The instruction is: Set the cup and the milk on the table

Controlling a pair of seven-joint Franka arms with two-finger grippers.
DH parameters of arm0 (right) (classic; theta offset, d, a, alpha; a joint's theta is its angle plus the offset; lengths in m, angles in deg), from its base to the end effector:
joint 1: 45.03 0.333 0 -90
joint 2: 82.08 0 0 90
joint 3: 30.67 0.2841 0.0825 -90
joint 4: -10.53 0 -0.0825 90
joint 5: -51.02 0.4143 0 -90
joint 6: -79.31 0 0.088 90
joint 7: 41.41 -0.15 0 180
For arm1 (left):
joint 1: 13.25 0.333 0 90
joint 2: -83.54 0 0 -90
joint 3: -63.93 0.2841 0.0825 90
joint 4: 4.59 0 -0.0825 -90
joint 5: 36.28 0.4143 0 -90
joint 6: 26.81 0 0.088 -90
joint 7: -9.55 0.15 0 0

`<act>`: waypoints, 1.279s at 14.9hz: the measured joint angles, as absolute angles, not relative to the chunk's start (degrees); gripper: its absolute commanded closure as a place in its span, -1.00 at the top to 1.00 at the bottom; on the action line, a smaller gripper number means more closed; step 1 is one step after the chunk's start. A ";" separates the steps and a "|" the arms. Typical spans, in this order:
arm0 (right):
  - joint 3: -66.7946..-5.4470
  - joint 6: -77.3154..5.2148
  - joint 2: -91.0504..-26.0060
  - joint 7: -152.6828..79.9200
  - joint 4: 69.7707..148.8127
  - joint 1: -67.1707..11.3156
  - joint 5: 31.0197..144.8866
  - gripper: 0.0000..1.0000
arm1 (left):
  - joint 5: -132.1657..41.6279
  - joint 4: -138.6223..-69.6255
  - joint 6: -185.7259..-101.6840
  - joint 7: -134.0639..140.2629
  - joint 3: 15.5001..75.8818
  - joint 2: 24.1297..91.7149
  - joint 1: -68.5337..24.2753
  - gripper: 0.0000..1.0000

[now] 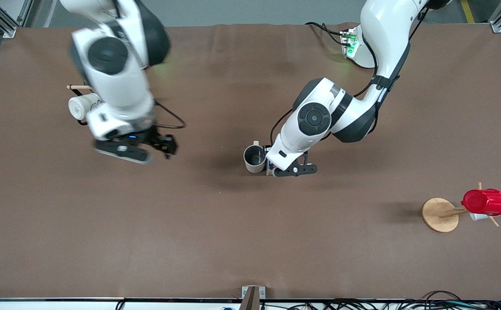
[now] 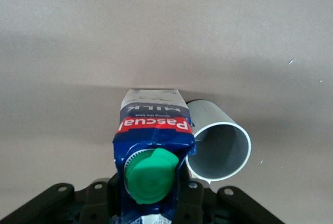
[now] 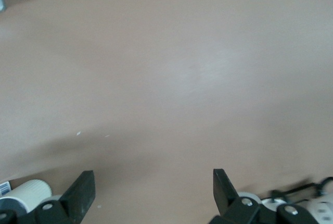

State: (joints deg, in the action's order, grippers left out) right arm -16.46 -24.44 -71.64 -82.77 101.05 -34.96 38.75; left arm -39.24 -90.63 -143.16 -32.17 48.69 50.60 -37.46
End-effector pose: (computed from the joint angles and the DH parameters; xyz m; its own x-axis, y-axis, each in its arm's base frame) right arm 0.6068 0.2356 0.4592 0.9580 -0.2458 0.1474 -0.2605 -0.9612 0.0903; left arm 0.5556 -0.4400 0.2572 0.9844 0.0921 -0.1498 0.1103 -0.9868 0.1181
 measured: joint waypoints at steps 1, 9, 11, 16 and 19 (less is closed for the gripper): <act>-16.87 -23.08 -73.58 -79.23 101.28 -37.22 39.84 1.00 | -39.24 -90.63 -143.26 -32.17 48.69 50.20 -37.48 1.00; -36.87 -12.58 -82.76 -47.72 100.84 -41.80 51.02 1.00 | -37.42 -88.18 -142.93 -32.17 49.89 53.60 -36.19 1.00; -35.37 -11.31 -82.95 -46.17 100.45 -44.90 51.25 1.00 | -33.02 -87.51 -139.17 -32.08 50.24 58.25 -32.23 1.00; -32.67 -11.14 -82.77 -46.08 100.46 -46.32 51.33 1.00 | -27.12 -87.40 -129.58 -25.30 50.28 70.05 -21.66 1.00; -32.47 -11.07 -82.76 -46.08 100.46 -46.31 51.33 1.00 | -28.41 -87.56 -123.55 -13.40 50.26 74.73 -16.23 1.00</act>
